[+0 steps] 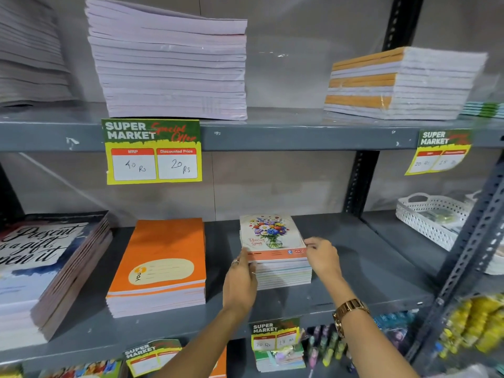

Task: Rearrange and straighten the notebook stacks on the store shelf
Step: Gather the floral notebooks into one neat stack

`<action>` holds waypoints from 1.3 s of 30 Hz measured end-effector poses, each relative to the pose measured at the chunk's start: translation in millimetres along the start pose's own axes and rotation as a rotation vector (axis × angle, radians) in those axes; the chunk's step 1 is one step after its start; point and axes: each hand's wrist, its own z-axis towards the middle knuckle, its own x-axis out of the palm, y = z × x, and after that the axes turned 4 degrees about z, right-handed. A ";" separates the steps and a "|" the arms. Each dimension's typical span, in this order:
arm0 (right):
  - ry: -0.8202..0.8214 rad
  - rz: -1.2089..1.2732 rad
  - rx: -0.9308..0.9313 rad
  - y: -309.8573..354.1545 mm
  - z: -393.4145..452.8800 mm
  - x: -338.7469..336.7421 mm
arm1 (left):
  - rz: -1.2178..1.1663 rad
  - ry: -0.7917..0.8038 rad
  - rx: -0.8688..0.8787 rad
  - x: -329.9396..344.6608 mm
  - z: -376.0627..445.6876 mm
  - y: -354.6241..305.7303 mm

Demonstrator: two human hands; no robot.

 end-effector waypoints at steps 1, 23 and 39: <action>0.022 0.032 -0.013 -4.7 0.3 -0.7 | 0.000 0.002 -0.003 -0.3 2.3 -1.0; 0.189 0.120 -0.165 -27.0 6.4 -5.2 | -0.161 -0.061 -0.095 12.9 1.4 -14.1; 0.109 0.192 -0.144 -33.0 0.0 -1.0 | -0.134 -0.091 -0.132 16.7 -0.1 -14.3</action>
